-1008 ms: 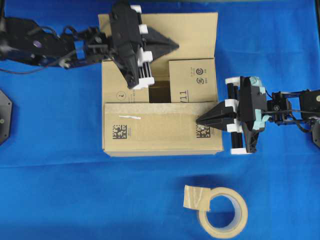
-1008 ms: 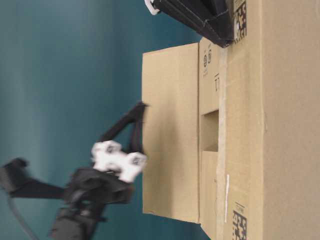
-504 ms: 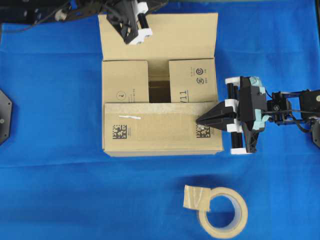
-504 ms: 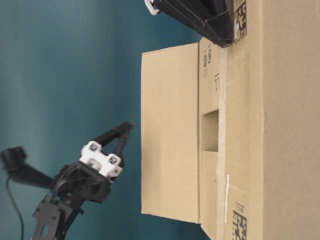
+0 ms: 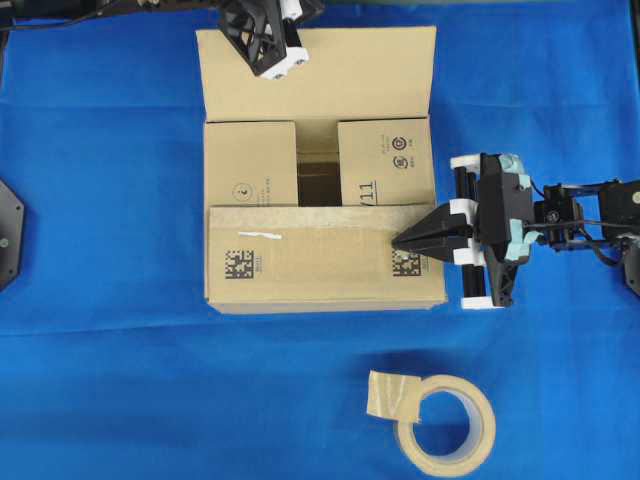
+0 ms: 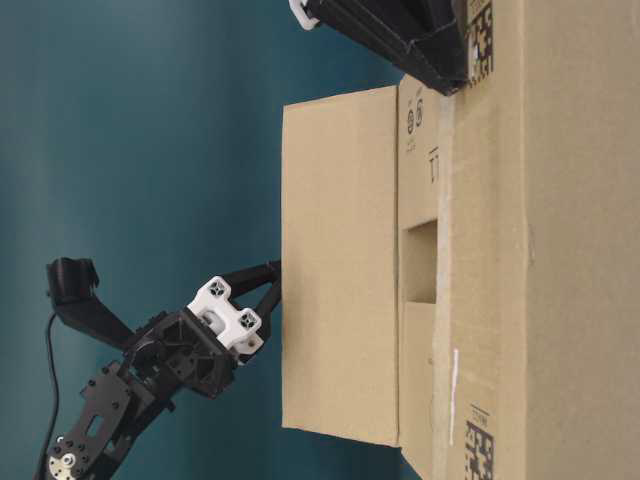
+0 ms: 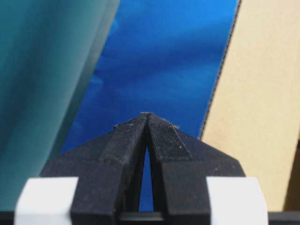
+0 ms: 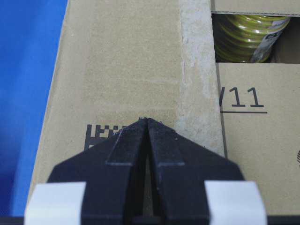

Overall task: Close the cardboard box.
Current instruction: 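Raise the left gripper behind the back flap, then fold the back flap forward and down with the left gripper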

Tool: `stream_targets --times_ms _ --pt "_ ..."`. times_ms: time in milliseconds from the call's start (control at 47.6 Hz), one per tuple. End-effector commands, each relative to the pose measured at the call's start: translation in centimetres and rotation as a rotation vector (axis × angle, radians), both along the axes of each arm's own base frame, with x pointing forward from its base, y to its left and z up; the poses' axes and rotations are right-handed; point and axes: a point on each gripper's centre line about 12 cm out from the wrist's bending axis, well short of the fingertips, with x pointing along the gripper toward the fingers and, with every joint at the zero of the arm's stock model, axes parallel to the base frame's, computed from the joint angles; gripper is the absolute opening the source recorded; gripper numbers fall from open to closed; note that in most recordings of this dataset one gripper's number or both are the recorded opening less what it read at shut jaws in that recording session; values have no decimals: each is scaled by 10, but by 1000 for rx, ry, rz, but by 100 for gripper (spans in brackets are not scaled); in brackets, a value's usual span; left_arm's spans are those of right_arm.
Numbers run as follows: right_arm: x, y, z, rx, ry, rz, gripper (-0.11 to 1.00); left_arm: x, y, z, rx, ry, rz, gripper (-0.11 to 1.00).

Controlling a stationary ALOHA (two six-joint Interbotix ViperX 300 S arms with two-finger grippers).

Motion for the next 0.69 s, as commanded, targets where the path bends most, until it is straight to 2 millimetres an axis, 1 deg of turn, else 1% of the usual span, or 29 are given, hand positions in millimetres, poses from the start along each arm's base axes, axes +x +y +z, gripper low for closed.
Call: stream_targets --times_ms 0,147,294,504,672 --pt "4 1 7 3 -24 -1 0 5 -6 16 17 -36 -16 0" --pt "4 1 7 3 -24 -1 0 7 -14 17 7 -31 -30 0" --pt "5 1 7 3 -26 -1 0 6 -23 24 0 -35 -43 0" --pt "4 1 7 3 -24 -1 0 4 -49 36 -14 -61 -79 0" --pt "4 1 7 2 -26 0 0 1 -70 29 -39 -48 -109 0"
